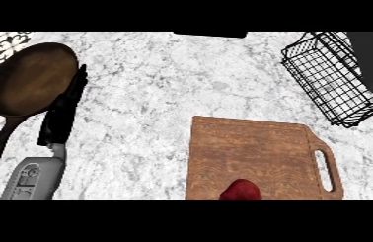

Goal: Pick the bell pepper from the cutting board and place it in the tiered basket

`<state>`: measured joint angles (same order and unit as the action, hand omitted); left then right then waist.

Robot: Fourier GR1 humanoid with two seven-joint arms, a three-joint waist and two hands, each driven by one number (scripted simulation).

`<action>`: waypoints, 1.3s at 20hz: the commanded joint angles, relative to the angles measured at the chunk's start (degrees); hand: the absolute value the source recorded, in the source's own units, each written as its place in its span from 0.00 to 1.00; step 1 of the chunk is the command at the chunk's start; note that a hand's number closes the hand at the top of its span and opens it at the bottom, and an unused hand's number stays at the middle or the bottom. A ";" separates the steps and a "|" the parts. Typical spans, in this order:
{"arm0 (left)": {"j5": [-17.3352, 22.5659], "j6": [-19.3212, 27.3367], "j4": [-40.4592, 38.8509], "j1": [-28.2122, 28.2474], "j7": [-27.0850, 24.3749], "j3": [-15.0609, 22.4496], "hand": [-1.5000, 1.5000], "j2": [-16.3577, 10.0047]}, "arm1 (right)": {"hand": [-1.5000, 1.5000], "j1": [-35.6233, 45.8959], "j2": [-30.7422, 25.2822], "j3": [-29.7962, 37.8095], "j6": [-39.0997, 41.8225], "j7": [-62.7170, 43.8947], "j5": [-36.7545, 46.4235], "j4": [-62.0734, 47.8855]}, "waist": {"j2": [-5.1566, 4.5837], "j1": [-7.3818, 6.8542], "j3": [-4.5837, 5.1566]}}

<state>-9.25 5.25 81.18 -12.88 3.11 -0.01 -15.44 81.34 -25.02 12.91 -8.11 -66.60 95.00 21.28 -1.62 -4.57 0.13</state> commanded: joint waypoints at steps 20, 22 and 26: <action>0.86 -1.11 1.61 2.55 0.65 -2.92 0.50 -1.07 | 1.00 -7.37 -1.57 14.26 -7.39 0.36 -10.39 -2.59 | 1.14 2.84 -0.22; -0.32 -0.14 0.82 2.66 0.22 -1.66 0.50 0.28 | 0.00 -9.14 -1.31 16.60 -10.86 -0.31 -12.24 -0.86 | 1.14 3.45 -0.21; -0.57 0.71 0.63 1.49 1.21 -3.26 0.50 -0.37 | 0.00 -12.23 0.76 16.42 -14.32 1.89 -12.36 1.51 | 1.35 3.81 -0.16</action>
<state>-9.59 5.44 82.06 -10.97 3.90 -2.20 -15.32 71.54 -24.95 27.92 -15.56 -60.86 84.23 20.21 -0.50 -1.37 -0.06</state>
